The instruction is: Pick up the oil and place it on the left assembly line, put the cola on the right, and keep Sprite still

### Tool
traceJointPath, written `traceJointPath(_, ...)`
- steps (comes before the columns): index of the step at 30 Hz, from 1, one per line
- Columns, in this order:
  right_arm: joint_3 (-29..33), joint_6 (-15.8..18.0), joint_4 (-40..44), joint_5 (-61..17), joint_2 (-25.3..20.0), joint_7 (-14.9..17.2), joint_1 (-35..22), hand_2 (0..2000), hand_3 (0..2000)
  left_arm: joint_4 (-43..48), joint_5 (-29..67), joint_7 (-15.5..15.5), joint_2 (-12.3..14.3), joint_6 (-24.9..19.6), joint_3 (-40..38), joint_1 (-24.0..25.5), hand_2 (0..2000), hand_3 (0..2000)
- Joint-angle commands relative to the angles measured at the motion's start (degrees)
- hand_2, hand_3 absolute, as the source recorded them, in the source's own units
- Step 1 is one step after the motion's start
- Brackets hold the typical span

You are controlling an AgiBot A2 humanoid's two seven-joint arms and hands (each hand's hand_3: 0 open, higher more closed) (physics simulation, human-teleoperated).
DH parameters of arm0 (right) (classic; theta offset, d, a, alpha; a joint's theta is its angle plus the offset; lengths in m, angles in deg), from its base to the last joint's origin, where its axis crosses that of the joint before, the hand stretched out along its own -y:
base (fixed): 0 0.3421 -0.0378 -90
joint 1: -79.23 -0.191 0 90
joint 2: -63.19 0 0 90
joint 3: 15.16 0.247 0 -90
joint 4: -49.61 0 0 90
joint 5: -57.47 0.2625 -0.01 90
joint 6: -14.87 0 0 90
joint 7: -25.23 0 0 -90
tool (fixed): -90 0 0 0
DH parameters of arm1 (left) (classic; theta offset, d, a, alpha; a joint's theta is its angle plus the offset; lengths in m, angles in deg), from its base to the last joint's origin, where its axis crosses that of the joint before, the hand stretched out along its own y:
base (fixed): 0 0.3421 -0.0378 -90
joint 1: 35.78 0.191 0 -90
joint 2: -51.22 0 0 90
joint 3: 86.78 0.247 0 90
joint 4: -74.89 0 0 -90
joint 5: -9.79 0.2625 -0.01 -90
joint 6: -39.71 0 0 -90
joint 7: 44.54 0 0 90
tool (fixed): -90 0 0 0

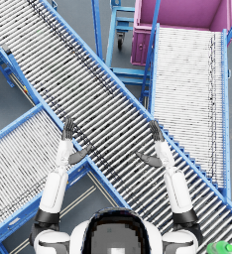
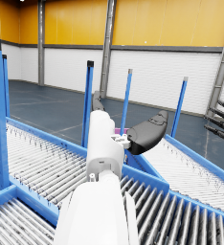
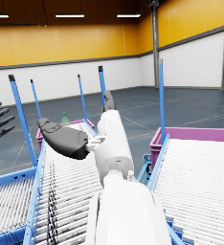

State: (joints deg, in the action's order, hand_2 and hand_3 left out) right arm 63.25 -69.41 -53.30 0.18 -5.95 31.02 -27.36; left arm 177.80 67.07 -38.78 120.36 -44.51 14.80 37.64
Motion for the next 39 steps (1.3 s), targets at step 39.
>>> traceJointPath(39, 0.00, 0.00, 0.00, 0.00, 0.00, 0.00, 0.00, 0, 0, 0.00, 0.00, 0.00, 0.00, 0.00, 0.00, 0.00, 0, 0)
